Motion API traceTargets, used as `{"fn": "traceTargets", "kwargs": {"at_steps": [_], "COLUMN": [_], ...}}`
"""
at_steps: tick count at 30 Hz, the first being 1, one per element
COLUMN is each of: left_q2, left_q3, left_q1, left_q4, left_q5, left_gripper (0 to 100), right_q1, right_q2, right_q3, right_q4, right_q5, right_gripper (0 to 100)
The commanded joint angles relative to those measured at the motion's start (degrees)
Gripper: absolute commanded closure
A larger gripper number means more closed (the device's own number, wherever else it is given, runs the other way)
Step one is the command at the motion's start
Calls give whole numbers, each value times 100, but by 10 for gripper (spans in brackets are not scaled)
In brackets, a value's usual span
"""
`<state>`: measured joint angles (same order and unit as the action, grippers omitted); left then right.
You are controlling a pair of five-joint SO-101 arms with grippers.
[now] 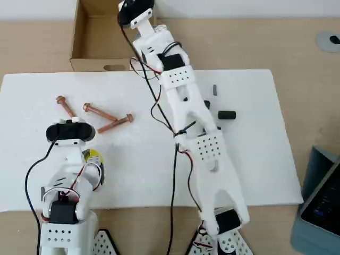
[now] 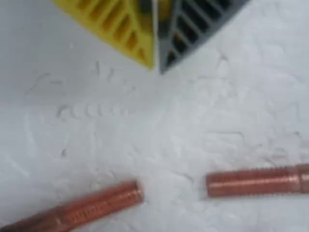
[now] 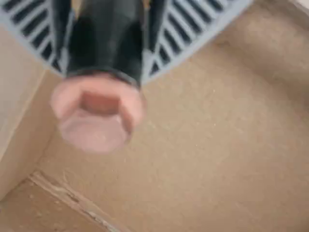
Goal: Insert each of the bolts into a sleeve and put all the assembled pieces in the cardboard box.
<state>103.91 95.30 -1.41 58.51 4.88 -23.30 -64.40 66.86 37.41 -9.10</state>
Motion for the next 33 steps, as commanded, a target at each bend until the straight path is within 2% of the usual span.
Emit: {"fn": "traceTargets", "kwargs": {"at_steps": [1,8,19,33], "left_q2": [40,40,40,40], "left_q3": [-35,-35,-35,-35], "left_q1": [-53,-53,-53,-53], "left_q4": [18,18,18,18], "left_q5": [0,0,0,0], "left_gripper": [998,998,998,998], "right_q1": [-4,-66,-48,-31], "right_q2": [-110,-198,-180,-198], "right_q3": [637,673,875,2818], "right_q4": [-149,264,343,2585], "right_q5": [-237,-343,-325,-316], "right_gripper": [985,856,857,857]}}
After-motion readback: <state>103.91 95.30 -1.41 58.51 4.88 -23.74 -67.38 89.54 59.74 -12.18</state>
